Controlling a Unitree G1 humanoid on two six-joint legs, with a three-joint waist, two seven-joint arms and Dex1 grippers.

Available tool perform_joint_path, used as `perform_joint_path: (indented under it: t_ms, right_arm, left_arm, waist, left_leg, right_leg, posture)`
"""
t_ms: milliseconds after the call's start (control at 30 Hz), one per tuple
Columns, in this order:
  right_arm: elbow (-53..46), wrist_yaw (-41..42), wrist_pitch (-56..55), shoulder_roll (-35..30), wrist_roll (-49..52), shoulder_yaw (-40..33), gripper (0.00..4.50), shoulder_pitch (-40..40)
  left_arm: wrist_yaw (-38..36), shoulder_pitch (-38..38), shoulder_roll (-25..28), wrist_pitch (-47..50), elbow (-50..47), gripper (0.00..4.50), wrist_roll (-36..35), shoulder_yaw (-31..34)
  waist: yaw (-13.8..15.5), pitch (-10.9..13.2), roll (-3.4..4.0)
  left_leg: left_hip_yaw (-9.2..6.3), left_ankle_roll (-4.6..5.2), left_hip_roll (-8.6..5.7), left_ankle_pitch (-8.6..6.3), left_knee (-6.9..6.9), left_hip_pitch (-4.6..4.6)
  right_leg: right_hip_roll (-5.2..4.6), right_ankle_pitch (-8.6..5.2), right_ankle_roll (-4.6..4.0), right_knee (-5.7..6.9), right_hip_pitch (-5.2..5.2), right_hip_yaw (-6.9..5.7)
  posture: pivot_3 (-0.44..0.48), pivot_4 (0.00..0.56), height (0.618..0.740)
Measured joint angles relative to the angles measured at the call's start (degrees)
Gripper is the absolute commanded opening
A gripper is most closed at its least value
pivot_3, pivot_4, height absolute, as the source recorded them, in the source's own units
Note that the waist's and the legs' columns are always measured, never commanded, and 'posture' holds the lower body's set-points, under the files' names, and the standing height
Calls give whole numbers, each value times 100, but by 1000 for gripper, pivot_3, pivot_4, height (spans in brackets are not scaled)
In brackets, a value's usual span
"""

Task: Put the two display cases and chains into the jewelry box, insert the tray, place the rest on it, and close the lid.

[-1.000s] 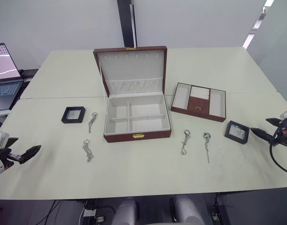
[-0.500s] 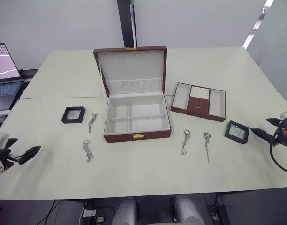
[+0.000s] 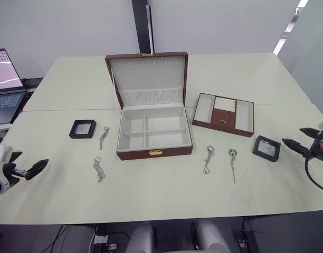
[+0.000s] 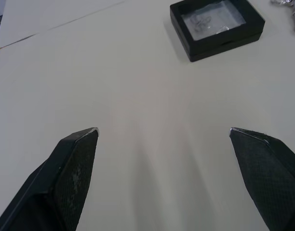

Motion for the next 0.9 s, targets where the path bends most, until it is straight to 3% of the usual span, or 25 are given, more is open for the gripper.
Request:
perform_joint_path:
  t_ms: [167, 367, 400, 600, 833, 900]
  right_arm:
    - [-1389, -264, 858, 590, 425, 159, 4463, -82]
    - [-2033, -686, 1236, 1313, 318, 877, 4463, -554]
    - [-2083, -748, 1240, 1453, 253, 1033, 4087, -644]
    - [-2078, -977, 1209, 2209, -375, 2105, 2193, -1242]
    - [-1952, -952, 1202, 2571, -867, 2835, 443, -1304]
    - [-1952, -925, 1202, 2664, -954, 2915, 25, -1321]
  left_arm:
    - [91, -582, -184, 581, -665, 4500, -152, -444]
    - [229, -1176, -584, 861, -996, 4500, -90, -1205]
    - [252, -1241, -643, 884, -1035, 4500, -61, -1348]
    - [370, -1516, -978, 810, -1111, 2628, 281, -2069]
    - [445, -1722, -1261, 805, -1144, 394, 376, -2374]
    - [438, -1742, -1320, 806, -1178, 0, 378, -2474]
  waist:
    - [21, 0, 0]
    - [28, 0, 0]
    - [27, 0, 0]
    - [17, 0, -1]
    - [62, 0, -1]
    - [63, 0, -1]
  left_leg:
    - [-3, 0, -2, 0, 3, -2]
    - [-4, -1, -2, 0, 3, -3]
    - [-4, -1, -2, 0, 3, -3]
    - [-11, -1, -3, 1, 2, -9]
    - [-34, -1, -11, 1, 9, -12]
    - [-36, -1, -12, 1, 8, -12]
  right_leg:
    - [-1, 1, 0, 0, 0, 1]
    - [0, 1, 0, 1, -5, 0]
    - [0, 1, 0, 1, -5, 0]
    - [1, 1, 0, 0, -12, 0]
    - [-3, 3, 2, 3, -12, -1]
    - [-3, 3, 2, 2, -12, -1]
  posture:
    - [0, 150, 740]
    - [0, 150, 740]
    - [0, 150, 740]
    - [0, 150, 740]
    - [0, 150, 740]
    - [0, 150, 740]
